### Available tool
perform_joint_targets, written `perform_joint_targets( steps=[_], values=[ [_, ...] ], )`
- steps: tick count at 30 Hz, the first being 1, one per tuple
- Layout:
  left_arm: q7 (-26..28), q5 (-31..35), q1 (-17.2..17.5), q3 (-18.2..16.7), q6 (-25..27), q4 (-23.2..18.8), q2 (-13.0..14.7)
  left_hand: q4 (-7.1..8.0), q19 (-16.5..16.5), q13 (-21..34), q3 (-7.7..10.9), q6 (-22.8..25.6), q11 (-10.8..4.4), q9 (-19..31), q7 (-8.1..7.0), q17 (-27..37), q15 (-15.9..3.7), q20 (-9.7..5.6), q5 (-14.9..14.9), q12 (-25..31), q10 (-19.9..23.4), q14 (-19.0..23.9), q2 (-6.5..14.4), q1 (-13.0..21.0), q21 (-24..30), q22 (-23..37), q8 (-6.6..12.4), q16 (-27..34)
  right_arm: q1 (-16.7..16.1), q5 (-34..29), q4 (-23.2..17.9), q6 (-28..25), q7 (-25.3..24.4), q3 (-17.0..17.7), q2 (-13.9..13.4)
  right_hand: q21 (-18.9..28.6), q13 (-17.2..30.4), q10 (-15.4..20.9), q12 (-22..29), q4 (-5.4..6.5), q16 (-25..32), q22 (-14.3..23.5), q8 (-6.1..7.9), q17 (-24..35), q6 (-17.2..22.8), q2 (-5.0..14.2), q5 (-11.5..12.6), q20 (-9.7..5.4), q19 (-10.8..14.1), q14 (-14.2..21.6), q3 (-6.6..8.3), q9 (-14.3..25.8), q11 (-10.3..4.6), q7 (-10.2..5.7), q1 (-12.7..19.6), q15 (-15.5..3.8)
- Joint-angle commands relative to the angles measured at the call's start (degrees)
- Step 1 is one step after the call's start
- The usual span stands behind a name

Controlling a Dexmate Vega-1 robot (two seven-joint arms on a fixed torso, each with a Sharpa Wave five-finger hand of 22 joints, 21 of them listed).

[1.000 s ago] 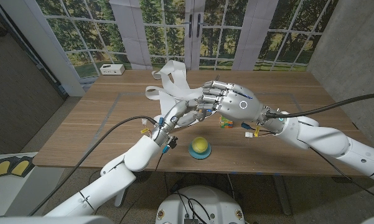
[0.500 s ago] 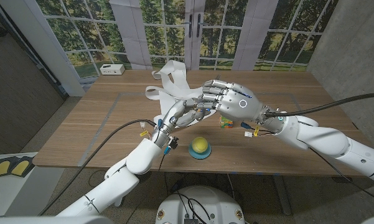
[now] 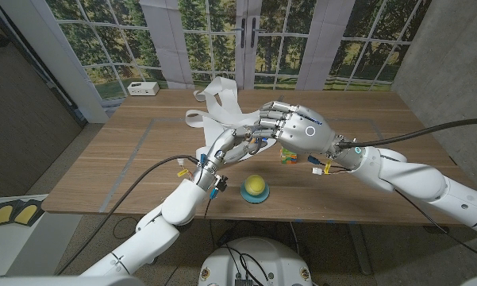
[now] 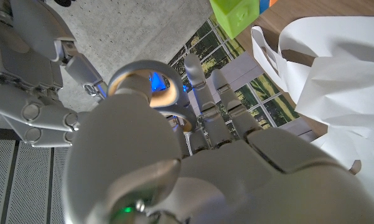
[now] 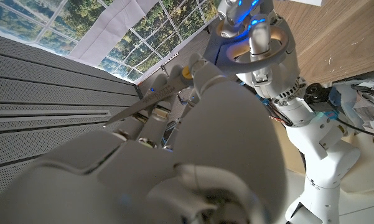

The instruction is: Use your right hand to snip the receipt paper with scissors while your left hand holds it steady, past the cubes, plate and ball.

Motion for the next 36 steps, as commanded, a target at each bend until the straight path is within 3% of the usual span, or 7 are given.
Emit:
perform_joint_targets(
  steps=[1, 7, 14, 19, 25, 30, 36],
  values=[
    [-0.43, -0.96, 0.83, -0.4, -0.08, -0.2, -0.17, 0.52, -0.54, -0.06, 0.44, -0.34, -3.59, 0.42, 0.47, 0.03, -7.59, 0.34, -0.16, -0.3, 3.97, 0.51, 4.73, 4.23, 0.63, 0.18, 0.07, -0.62, -1.51, -0.12, -0.84, -2.26, 0.42, 0.75, 0.82, 0.93, 0.28, 0.03, -0.21, 0.27, 0.14, 0.15, -0.27, 0.16, -0.8, 0.69, 0.02, -6.93, -0.92, 0.82, 0.29, 0.24, -0.04, 0.18, -0.05, -9.1],
    [-1.12, -1.37, 0.6, -0.3, 0.17, -0.03, 0.04, 0.81, -0.88, -0.47, 0.73, -0.3, -3.73, 0.57, 0.67, -0.11, -7.66, 0.51, 0.07, -0.61, 3.97, 0.49, 4.75, 3.93, 0.81, 0.17, 0.03, -1.43, -2.26, -0.17, -1.19, -2.74, 0.05, 1.05, 0.69, 1.59, 0.3, 0.49, -0.33, 0.63, -0.69, 0.11, -0.23, -0.43, -1.28, 0.93, -0.2, -5.79, -2.93, -0.04, 0.26, 0.37, -0.09, -0.55, -0.3, -9.08],
    [-1.7, -1.56, 0.14, 0.06, 0.25, 0.23, -0.07, 0.76, -1.2, -0.6, 1.13, -0.1, -3.5, 0.67, 0.78, -0.17, -7.69, 0.58, 0.24, -0.73, 3.97, 0.76, 4.62, 3.99, 1.05, 0.17, 0.0, -2.16, -2.71, 0.88, -0.87, -1.64, -2.29, 1.54, -0.02, 2.96, -3.72, 0.23, -4.53, 0.98, -2.99, -0.73, -0.21, -4.46, -3.19, 0.44, 0.02, -5.39, -4.68, -5.64, 0.61, 0.4, -0.14, -0.87, -1.39, -9.09],
    [-1.79, -1.58, -0.02, 0.15, 0.39, 0.35, -0.11, 0.76, -1.38, -0.62, 1.25, 0.06, -3.6, 0.78, 0.87, -0.1, -7.64, 0.67, 0.25, -0.77, 3.98, 0.96, 4.55, 3.97, 1.17, 0.17, 0.04, -2.36, -3.3, 4.52, -1.09, -0.06, -1.83, 2.6, -0.58, 2.43, -5.97, 0.88, -7.36, 0.87, -3.59, -1.19, 0.07, -10.12, -2.64, -0.58, 0.04, -3.63, -6.53, -9.3, 0.0, -0.44, -0.11, -0.85, -4.41, -8.94],
    [-1.63, -1.39, -0.1, 0.17, 0.42, 0.42, -0.19, 0.77, -1.61, -0.61, 1.32, 0.01, -3.41, 0.93, 1.01, 0.14, -7.64, 0.77, 0.24, -0.81, 4.01, 1.15, 4.38, 3.88, 1.39, 0.19, -0.03, -2.58, -3.49, 5.0, -1.07, 1.27, -1.65, 3.63, -1.37, 1.74, -11.07, 4.36, -10.94, 3.07, -3.37, -1.5, 0.21, -16.23, -3.19, -3.63, -0.42, 0.52, -3.94, -9.4, -3.16, -1.77, 1.2, -0.82, -13.35, -8.39],
    [-1.58, -1.44, -0.1, 0.06, 0.56, 0.38, -0.11, 0.7, -1.76, -0.57, 1.42, 0.0, -3.44, 0.96, 1.02, 0.38, -7.72, 0.83, 0.23, -0.82, 4.06, 1.24, 4.31, 3.93, 1.59, 0.21, -0.13, -2.71, -4.54, 5.11, -0.83, 1.07, -2.83, 4.54, -1.39, 0.86, -13.35, 5.81, -12.43, 4.68, -3.46, -1.57, 0.37, -19.28, -3.48, -4.45, -0.63, 1.61, -3.19, -8.8, -4.32, -2.45, 2.24, -0.16, -18.1, -8.2],
    [-1.62, -1.43, -0.11, -0.05, 0.76, 0.18, 0.1, 0.74, -1.92, -0.31, 1.44, -0.04, -3.46, 0.96, 1.01, 0.61, -7.64, 0.89, 0.2, -0.75, 3.95, 1.31, 4.28, 3.83, 1.74, 0.22, -0.25, -2.8, -5.96, 5.27, -0.27, 0.66, -5.94, 5.69, -1.36, -0.33, -16.53, 7.53, -14.92, 7.57, -2.88, -1.56, 1.48, -22.3, -1.11, -2.7, -0.82, 1.02, -2.36, -6.86, -4.73, -3.39, 3.55, 0.5, -23.97, -8.18]
  ],
)
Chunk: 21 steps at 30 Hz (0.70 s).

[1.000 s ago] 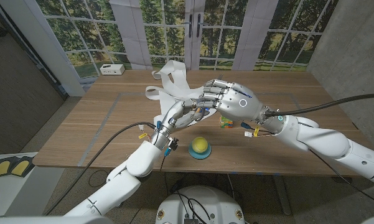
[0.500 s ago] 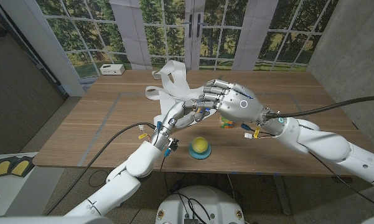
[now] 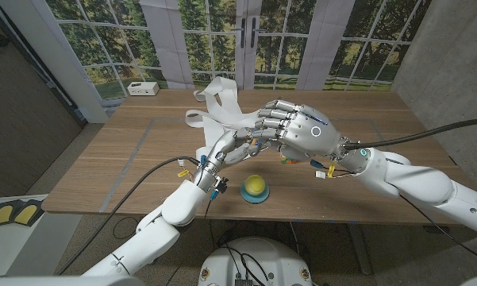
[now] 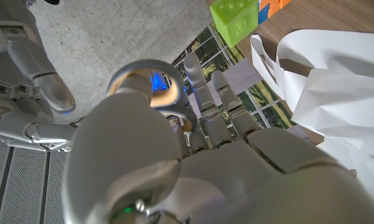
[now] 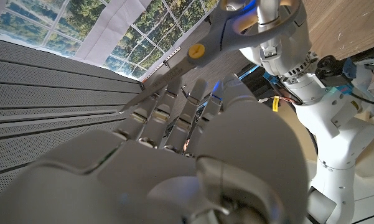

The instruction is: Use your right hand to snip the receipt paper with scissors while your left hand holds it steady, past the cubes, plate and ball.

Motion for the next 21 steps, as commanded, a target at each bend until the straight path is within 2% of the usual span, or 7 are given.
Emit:
perform_joint_targets(
  steps=[1, 7, 18, 19, 21],
  values=[
    [-0.06, 0.13, -0.2, -0.1, 0.39, -0.25, 0.25, 0.05, -0.12, 0.24, 0.53, 0.12, -3.58, 0.15, 0.34, 0.29, -7.42, 0.1, 0.2, 0.14, 3.79, 0.46, 4.18, 3.97, 0.49, 0.23, -0.25, -0.32, -2.69, 0.58, 0.89, -0.39, -4.66, 2.51, -0.36, -0.51, -1.41, 0.72, -1.25, 1.3, 0.51, 0.05, 0.55, -1.32, 1.01, 0.51, -0.1, -0.27, 1.06, 1.44, -0.01, -0.38, 0.76, 0.33, -2.32, -9.35],
    [-0.22, 0.31, -0.38, 0.0, 0.54, -0.53, 0.34, 0.08, -0.39, 0.25, 0.51, 0.06, -3.7, 0.14, 0.4, 0.48, -7.38, 0.19, 0.15, 0.09, 3.78, 0.52, 4.13, 3.87, 0.61, 0.24, -0.38, -0.39, -4.39, -0.41, 0.61, -2.21, -6.95, 3.83, -0.48, -0.86, -2.53, 0.87, -2.37, 1.31, 0.24, 0.05, 1.25, -2.51, 2.83, 0.46, -0.07, -0.36, 1.47, 1.26, 0.21, -0.79, 0.94, 1.19, -3.04, -9.31],
    [0.9, 0.08, 0.46, -0.93, 0.84, -1.06, 0.51, 0.08, -0.64, 0.27, 0.35, 0.16, -3.69, 0.13, 0.32, 0.48, -7.44, 0.28, 0.07, 0.0, 3.85, 0.79, 4.16, 3.86, 0.95, 0.24, -0.53, -0.46, -7.89, -0.68, 0.27, -5.81, -10.61, 6.33, -0.25, -1.93, -4.37, -1.23, -5.25, 1.15, -0.41, 0.02, 1.03, -4.76, 2.3, 0.33, 0.02, -0.14, 1.01, -0.63, 0.71, -1.3, 0.49, 1.41, -4.04, -9.13],
    [1.06, -0.31, 0.57, -1.01, 0.9, -1.09, 0.3, 0.05, -0.69, 0.36, 0.35, 0.11, -3.62, 0.13, 0.32, 0.47, -7.47, 0.26, 0.07, 0.04, 3.83, 0.77, 4.17, 3.89, 0.97, 0.24, -0.57, -0.49, -8.03, -0.09, 0.5, -5.76, -11.12, 6.48, -0.06, -1.96, -4.44, -1.16, -5.3, 1.22, -0.38, 0.02, 1.03, -4.83, 2.29, 0.34, 0.01, -0.1, 1.05, -0.62, 0.69, -1.32, 0.57, 1.47, -4.19, -9.06],
    [1.73, -0.12, 0.53, -1.0, 0.53, -0.93, -0.37, 0.06, -0.72, 0.2, 0.29, 0.13, -3.67, 0.13, 0.29, 0.34, -7.49, 0.27, 0.05, -0.04, 3.92, 0.82, 4.19, 3.89, 1.02, 0.24, -0.59, -0.54, -8.17, 1.95, 1.52, -5.16, -12.67, 6.65, 0.63, -2.16, -5.34, 0.63, -5.59, 1.55, 0.33, 0.01, 1.4, -5.64, 3.03, 0.73, -0.01, -0.93, 1.9, 0.58, 0.91, -1.55, 1.44, 2.04, -5.16, -9.16]
  ],
)
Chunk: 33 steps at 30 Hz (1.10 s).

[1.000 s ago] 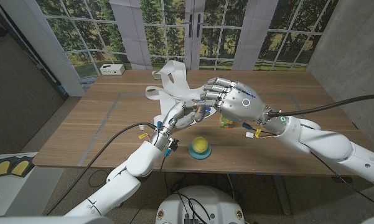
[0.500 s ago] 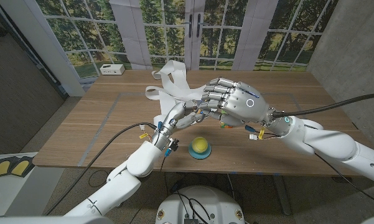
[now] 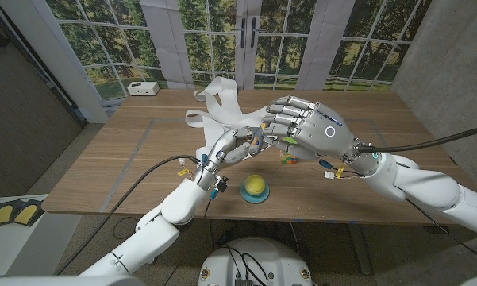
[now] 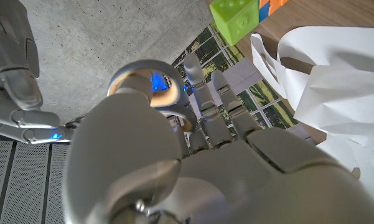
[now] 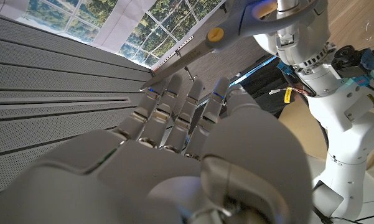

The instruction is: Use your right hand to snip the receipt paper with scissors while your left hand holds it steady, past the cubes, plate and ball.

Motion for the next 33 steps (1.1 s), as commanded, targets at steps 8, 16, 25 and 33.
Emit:
perform_joint_targets(
  steps=[8, 16, 25, 33],
  values=[
    [4.54, -0.71, 1.94, -2.09, -0.31, -0.84, -2.29, -0.02, -0.61, 0.01, 0.11, 0.47, -3.41, 0.14, 0.23, -0.18, -7.51, 0.05, -0.02, 0.06, 4.22, 1.14, 4.22, 4.01, 0.86, 0.25, -0.09, -0.13, -5.6, 4.8, 0.73, -3.42, -6.52, 4.09, 2.99, -0.8, -1.97, 3.45, -1.19, 0.75, 1.33, 0.06, 1.14, -1.68, 1.72, 0.97, 0.06, -0.36, 1.0, 2.63, 0.94, -0.49, 0.99, 1.3, -2.45, -9.18],
    [4.3, -2.52, 2.7, -3.17, -1.93, -0.98, -2.27, -0.15, -0.66, 0.22, -0.18, 0.79, -3.24, 0.14, 0.44, -0.3, -7.47, 0.16, -0.16, 0.16, 4.38, 1.5, 4.12, 4.14, 1.13, 0.27, -0.08, 0.12, -7.73, 4.59, 1.06, -5.07, -4.74, 5.22, 3.36, -1.23, -2.61, 4.19, -1.67, 1.0, 1.68, 0.07, 1.54, -1.97, 2.49, 1.83, 0.21, -0.07, 0.89, 3.33, 1.56, -0.63, 0.59, 1.27, -2.95, -9.39],
    [4.93, -3.36, 3.92, -3.67, -1.18, -2.31, -2.68, -0.45, 0.54, -1.76, -0.76, 1.16, -3.1, 0.96, 0.03, -1.38, -7.57, -0.1, -0.31, -0.42, 6.41, 2.9, 3.81, 4.48, 2.26, 0.23, 0.31, 0.19, -7.28, 7.41, 2.37, -5.02, -1.69, 4.94, 4.65, -1.55, -3.09, 4.36, -2.2, 1.2, 1.71, 0.08, 1.53, -2.26, 2.3, 1.98, 0.24, 0.08, 0.85, 3.47, 1.83, -0.74, 0.56, 1.3, -3.54, -9.33],
    [4.12, -5.43, 4.32, -3.87, -0.63, -3.21, -2.51, -0.52, 2.14, -2.43, -1.8, 1.42, -3.24, 2.18, -0.02, -1.85, -7.54, -0.48, -0.44, -0.1, 8.82, 5.37, 3.21, 4.42, 3.8, 0.32, 0.76, 1.15, -6.55, 12.13, 3.87, -2.13, -1.63, 5.02, 5.87, -2.01, -3.8, 3.6, -3.43, 1.31, 1.12, 0.05, 1.32, -2.97, 1.49, 1.89, 0.25, 1.67, 1.06, 2.19, 2.26, -0.85, 0.8, 1.36, -4.3, -9.22]
  ],
)
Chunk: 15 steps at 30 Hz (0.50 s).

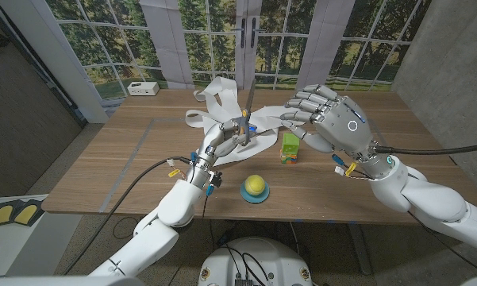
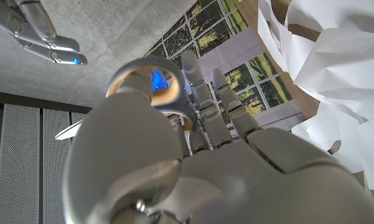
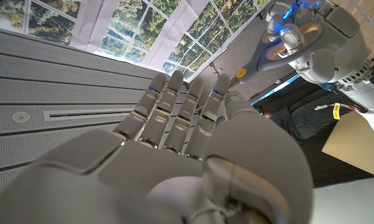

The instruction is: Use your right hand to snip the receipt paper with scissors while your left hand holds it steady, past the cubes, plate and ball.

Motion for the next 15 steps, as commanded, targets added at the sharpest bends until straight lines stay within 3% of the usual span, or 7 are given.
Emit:
perform_joint_targets(
  steps=[1, 6, 9, 15],
  values=[
    [-0.36, -2.36, 0.94, -0.55, 0.65, -1.28, -0.16, -0.02, 1.38, 0.19, -0.59, 0.75, -4.44, 0.73, -0.09, -0.09, -6.49, -0.2, -0.2, 0.3, 7.6, 1.14, 3.24, 3.68, 1.02, 0.36, 0.57, 0.68, 0.54, 5.77, 1.93, 2.9, 1.38, 0.18, 1.7, -0.65, -0.33, -0.29, -0.74, 0.02, -0.35, 0.04, 0.03, -0.22, -0.64, 0.01, 0.27, 0.36, 0.1, -0.82, 0.62, 0.12, 0.24, 0.2, -0.82, -8.95],
    [0.61, -3.29, 2.02, -1.1, 1.8, -2.67, -0.34, -0.19, 1.72, -1.05, -0.94, 0.88, -4.61, 1.46, -0.12, -0.76, -6.52, 0.59, -0.24, 0.01, 9.2, 2.36, 3.23, 4.01, 1.97, 0.67, 0.78, 0.91, 0.89, 7.01, 2.36, 4.26, 2.21, 0.18, 1.98, -0.86, -0.76, -0.95, -1.61, 0.06, -0.63, 0.01, -0.23, -0.71, -1.44, -0.14, 0.26, 0.37, 0.67, -1.68, 0.87, 0.07, 0.41, 0.65, -1.34, -8.81],
    [0.6, -4.02, 2.32, -1.26, 2.03, -3.03, -0.34, -0.12, 1.72, -1.38, -1.08, 0.93, -4.68, 1.77, -0.14, -1.25, -6.54, 0.65, -0.26, 0.08, 10.03, 3.04, 3.34, 4.0, 2.31, 0.78, 0.86, 0.89, 0.8, 8.19, 2.18, 5.05, 3.26, 0.53, 2.01, -0.66, -1.1, -1.3, -2.24, -0.01, -0.8, 0.02, -0.55, -1.11, -2.27, -0.28, 0.25, 0.72, 2.09, -2.44, 1.1, 0.01, 0.54, 0.83, -1.68, -8.82],
    [-0.99, -7.38, 2.52, -0.96, 2.03, -3.23, -0.28, 0.14, 2.33, -2.19, -1.46, 1.25, -4.69, 1.89, 0.11, -2.39, -6.56, 0.49, -0.15, -0.37, 10.35, 3.84, 3.34, 3.65, 3.1, 0.9, 0.84, 0.38, 0.94, 11.33, 2.22, 6.23, 6.52, 1.2, 2.74, -1.05, -1.47, -2.19, -3.17, -0.08, -0.81, 0.04, -0.91, -1.48, -3.27, -0.29, 0.22, 0.61, 2.14, -3.27, 1.38, -0.01, 0.4, 0.83, -2.09, -8.77]
  ],
)
